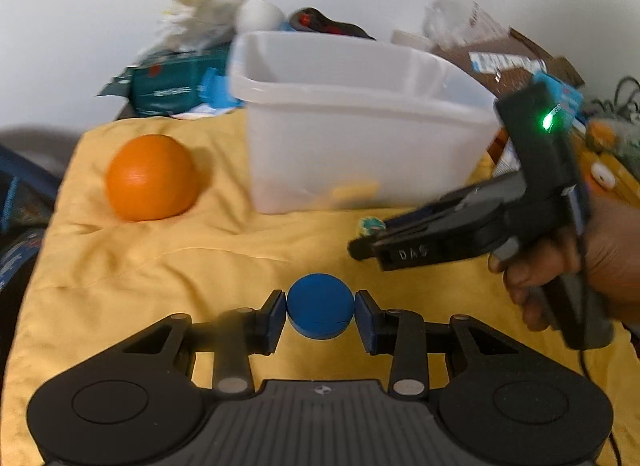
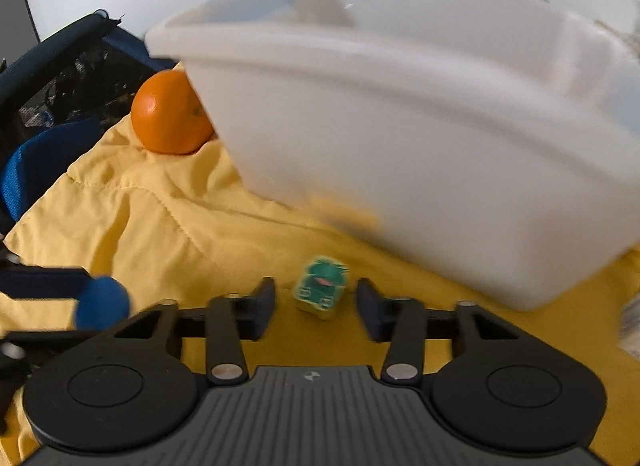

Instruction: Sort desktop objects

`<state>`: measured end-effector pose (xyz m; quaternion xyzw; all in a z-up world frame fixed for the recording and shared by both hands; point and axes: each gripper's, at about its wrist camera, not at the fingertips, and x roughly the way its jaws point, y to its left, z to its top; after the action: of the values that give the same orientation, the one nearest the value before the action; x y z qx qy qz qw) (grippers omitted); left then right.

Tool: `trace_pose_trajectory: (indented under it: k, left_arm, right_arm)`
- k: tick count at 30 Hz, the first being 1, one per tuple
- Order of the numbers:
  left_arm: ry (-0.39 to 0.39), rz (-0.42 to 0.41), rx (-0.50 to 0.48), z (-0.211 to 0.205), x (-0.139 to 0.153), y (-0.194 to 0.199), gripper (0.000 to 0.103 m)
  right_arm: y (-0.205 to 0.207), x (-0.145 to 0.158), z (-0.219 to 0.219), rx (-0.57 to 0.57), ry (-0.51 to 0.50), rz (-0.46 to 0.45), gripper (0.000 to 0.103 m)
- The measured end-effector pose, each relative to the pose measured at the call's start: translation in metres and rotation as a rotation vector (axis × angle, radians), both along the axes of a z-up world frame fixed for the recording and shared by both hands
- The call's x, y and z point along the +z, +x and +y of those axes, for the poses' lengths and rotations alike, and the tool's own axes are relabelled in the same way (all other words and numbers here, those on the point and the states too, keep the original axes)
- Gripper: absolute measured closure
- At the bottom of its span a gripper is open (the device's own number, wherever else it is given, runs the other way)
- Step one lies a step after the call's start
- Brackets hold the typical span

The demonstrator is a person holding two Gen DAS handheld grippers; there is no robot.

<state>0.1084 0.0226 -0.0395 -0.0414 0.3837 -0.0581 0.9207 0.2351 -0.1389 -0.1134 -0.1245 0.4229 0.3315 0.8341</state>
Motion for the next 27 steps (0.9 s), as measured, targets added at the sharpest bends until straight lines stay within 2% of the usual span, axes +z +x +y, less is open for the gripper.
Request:
trace_pose_trajectory:
  k: [2, 4, 9, 13, 18, 23, 24, 25, 26, 27]
  left_arm:
    - [-0.006, -0.003, 0.021, 0.008, 0.008, 0.000, 0.062]
    - [-0.020, -0.022, 0.032, 0.014, 0.018, 0.003, 0.062]
    - [-0.033, -0.075, 0.024, 0.018, 0.057, 0.027, 0.062]
    - [-0.037, -0.123, 0.020, 0.012, 0.092, 0.071, 0.062]
    - [-0.011, -0.131, 0.002, -0.005, 0.119, 0.131, 0.062]
    - [0.021, -0.099, 0.015, -0.018, 0.125, 0.169, 0.061]
    - [0.038, -0.082, 0.017, -0.020, 0.121, 0.173, 0.059]
    - [0.065, -0.053, 0.024, -0.021, 0.116, 0.178, 0.045]
    - [0.088, -0.026, 0.041, -0.022, 0.112, 0.180, 0.033]
    - [0.107, -0.005, 0.060, -0.022, 0.110, 0.182, 0.031]
  right_arm:
    - [-0.004, 0.003, -0.002, 0.010, -0.008, -0.013, 0.071]
    - [-0.013, 0.018, -0.013, 0.011, 0.035, -0.021, 0.071]
    - [-0.032, 0.095, -0.055, 0.029, 0.152, -0.136, 0.071]
    - [-0.006, 0.147, -0.087, -0.037, 0.200, -0.184, 0.071]
    - [0.039, 0.163, -0.100, -0.107, 0.175, -0.162, 0.071]
    - [0.066, 0.150, -0.093, -0.149, 0.140, -0.100, 0.070]
    - [0.070, 0.145, -0.090, -0.156, 0.131, -0.088, 0.067]
    - [0.070, 0.141, -0.090, -0.169, 0.122, -0.093, 0.047]
    - [0.069, 0.138, -0.091, -0.179, 0.110, -0.099, 0.036]
    - [0.068, 0.137, -0.091, -0.183, 0.110, -0.103, 0.026]
